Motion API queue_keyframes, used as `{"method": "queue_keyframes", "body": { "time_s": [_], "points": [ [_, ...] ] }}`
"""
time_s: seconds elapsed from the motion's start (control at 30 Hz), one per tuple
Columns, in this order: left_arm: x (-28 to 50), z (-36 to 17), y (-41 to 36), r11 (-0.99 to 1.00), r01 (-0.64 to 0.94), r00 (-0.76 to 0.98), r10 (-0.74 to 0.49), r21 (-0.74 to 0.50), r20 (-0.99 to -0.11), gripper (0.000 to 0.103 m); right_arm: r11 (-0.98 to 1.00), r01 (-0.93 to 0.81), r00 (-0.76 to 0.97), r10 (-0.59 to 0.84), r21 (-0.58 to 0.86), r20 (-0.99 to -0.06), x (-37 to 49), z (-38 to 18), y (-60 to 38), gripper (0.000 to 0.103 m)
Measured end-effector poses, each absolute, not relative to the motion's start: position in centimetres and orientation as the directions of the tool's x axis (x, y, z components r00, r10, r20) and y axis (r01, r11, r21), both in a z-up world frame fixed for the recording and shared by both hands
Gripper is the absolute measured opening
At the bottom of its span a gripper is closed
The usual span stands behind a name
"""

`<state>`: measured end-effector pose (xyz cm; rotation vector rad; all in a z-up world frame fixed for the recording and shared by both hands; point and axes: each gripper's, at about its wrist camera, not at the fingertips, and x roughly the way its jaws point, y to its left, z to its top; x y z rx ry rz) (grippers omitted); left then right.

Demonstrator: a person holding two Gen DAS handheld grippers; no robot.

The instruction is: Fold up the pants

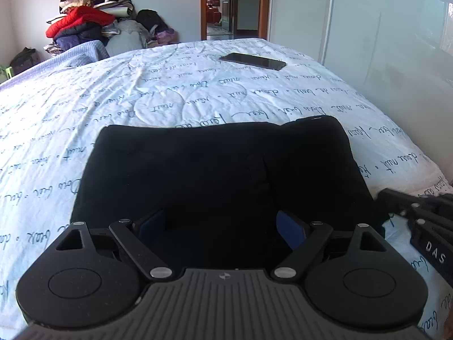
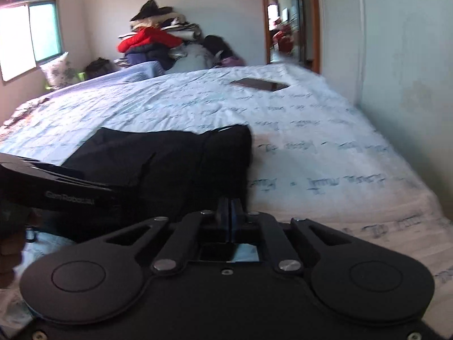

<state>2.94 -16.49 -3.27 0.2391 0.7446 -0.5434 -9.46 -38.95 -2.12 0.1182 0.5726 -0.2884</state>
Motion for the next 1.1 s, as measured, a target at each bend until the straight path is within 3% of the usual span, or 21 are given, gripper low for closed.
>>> {"method": "queue_keyframes", "body": {
  "time_s": [0.13,0.3,0.4,0.63,0.8,0.9,1.0,1.1],
  "points": [
    [2.9,-3.2,-16.4,0.842,0.539,0.615,-0.372,0.027,-0.696,0.088,0.926,0.358,0.813,-0.245,0.121,-0.529,-10.5,-2.1,-40.5,0.0],
    [2.7,-3.1,-16.6,0.849,0.527,0.63,-0.361,0.038,-0.687,0.087,0.971,0.222,0.864,-0.153,0.09,-0.48,-9.7,-0.5,-37.5,0.006],
    [2.3,-2.9,-16.5,0.848,0.527,0.64,-0.356,0.052,-0.681,0.088,0.984,0.174,0.846,-0.127,0.042,-0.518,-7.8,-1.2,-35.9,0.008],
    [2.2,-2.3,-15.5,0.861,0.496,0.688,-0.315,0.108,-0.654,0.088,0.958,0.267,0.778,-0.278,-0.104,-0.564,-7.1,-2.5,-35.7,0.015],
    [2.8,-2.5,-14.8,0.876,0.475,0.681,-0.3,0.09,-0.668,0.088,0.974,0.226,0.828,-0.191,0.003,-0.527,-7.9,-0.7,-35.2,0.015],
    [2.8,-2.6,-14.6,0.879,0.468,0.678,-0.291,0.091,-0.675,0.088,0.983,0.18,0.81,-0.176,-0.048,-0.559,-6.8,-1.8,-33.7,0.023],
    [2.7,-2.7,-14.3,0.873,0.476,0.677,-0.286,0.106,-0.678,0.089,0.971,0.191,0.788,-0.239,-0.144,-0.568,-6.7,-2.6,-33.1,0.023],
    [2.5,-2.9,-14.1,0.872,0.476,0.681,-0.281,0.117,-0.676,0.091,0.969,0.211,0.779,-0.246,-0.128,-0.577,-7.0,-2.0,-33.7,0.025]
  ]
}}
